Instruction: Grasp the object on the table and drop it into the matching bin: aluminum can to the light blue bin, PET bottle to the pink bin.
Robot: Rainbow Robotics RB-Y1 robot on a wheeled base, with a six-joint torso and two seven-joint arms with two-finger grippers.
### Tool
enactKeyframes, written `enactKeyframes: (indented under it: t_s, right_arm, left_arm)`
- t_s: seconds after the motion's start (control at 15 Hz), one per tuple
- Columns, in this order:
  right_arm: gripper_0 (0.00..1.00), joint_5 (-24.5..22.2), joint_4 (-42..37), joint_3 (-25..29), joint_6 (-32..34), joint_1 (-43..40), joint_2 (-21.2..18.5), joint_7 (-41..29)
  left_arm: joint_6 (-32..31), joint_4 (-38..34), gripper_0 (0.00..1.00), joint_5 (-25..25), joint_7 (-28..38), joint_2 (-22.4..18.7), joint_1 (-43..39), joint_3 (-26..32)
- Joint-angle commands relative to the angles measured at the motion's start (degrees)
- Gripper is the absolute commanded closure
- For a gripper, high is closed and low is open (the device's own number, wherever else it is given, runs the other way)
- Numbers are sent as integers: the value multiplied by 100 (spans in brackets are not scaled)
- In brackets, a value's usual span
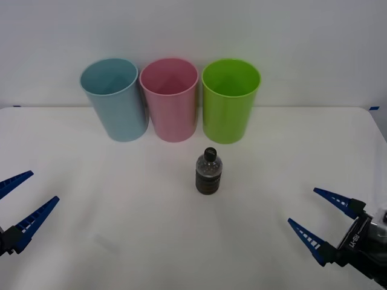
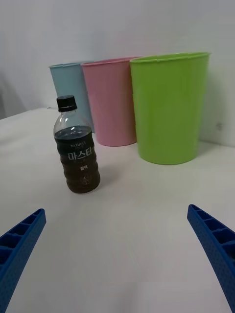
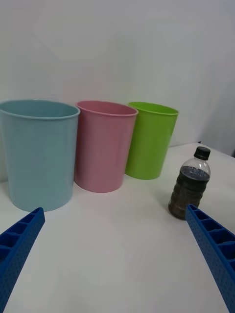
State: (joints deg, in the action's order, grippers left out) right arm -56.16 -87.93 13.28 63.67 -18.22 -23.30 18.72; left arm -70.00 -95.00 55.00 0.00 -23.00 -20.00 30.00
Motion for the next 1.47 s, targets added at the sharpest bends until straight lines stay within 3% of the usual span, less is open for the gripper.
enactKeyframes:
  t_s: [0.07, 0.47, 0.8, 1.47]
  right_arm:
    - [0, 97, 4, -450, -425, 65, 1, 228]
    - [0, 150, 4, -1188, -1216, 328, 203, 404]
    - [0, -457, 4, -1293, -1665, 583, 792, 422]
    - [0, -466, 4, -2366, -3027, 1040, 827, 457]
  left_arm:
    - [0, 0, 0, 0, 0, 0, 0, 0]
    - [0, 0, 0, 0, 0, 0, 0, 0]
    - [0, 0, 0, 0, 0, 0, 0, 0]
    - [0, 0, 0, 0, 0, 0, 0, 0]
